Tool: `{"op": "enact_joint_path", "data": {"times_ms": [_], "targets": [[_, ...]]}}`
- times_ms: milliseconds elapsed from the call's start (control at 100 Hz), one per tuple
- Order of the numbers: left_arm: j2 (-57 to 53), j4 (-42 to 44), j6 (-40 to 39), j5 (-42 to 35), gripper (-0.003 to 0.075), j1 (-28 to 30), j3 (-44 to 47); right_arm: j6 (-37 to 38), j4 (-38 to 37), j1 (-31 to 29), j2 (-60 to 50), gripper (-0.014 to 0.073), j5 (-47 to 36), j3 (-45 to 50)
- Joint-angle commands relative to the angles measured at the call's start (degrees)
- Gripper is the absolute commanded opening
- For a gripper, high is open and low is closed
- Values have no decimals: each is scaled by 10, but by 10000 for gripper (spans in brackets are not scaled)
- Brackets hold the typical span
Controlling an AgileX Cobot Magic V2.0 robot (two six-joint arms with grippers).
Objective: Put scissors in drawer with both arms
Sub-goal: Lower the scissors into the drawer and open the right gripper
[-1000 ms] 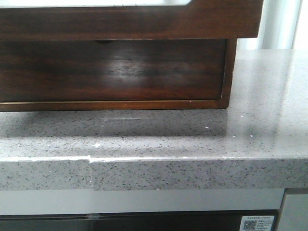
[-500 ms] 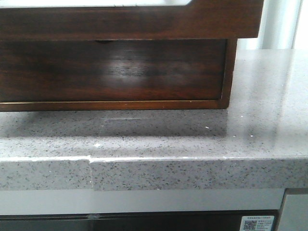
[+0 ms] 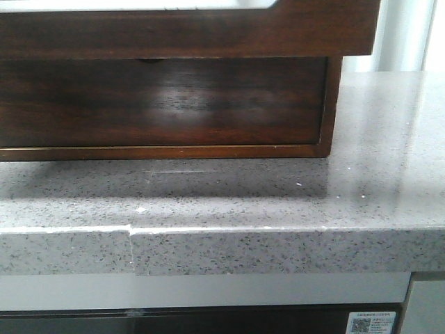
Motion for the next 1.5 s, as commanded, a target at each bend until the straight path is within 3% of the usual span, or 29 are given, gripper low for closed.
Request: {"op": "enact_joint_path", "data": {"times_ms": [0, 190, 280, 480, 570, 800, 1030, 1490], "targets": [[4, -23, -15, -11, 262, -2, -19, -3, 7, -1, -15, 335, -16, -17], [-27, -23, -91, 35, 259, -2, -19, 15, 7, -1, -39, 332, 16, -17], [-56, -23, -106, 65, 254, -2, -19, 39, 7, -1, -54, 257, 26, -17], [-126, -24, -114, 150, 64, -2, -18, 46, 7, -1, -95, 3, 85, -17], [-152, -49, -117, 197, -12, -2, -18, 54, 7, -1, -109, -56, 122, -17], [-188, -149, -125, 299, -22, -2, -18, 147, 7, -1, -140, -56, 200, -6], [-188, -261, -125, 375, -22, -2, -16, 158, 7, -1, -203, -40, 163, 62], [-188, -286, -125, 356, -22, -2, 83, 167, 8, -1, -400, -41, 57, 224]]}}
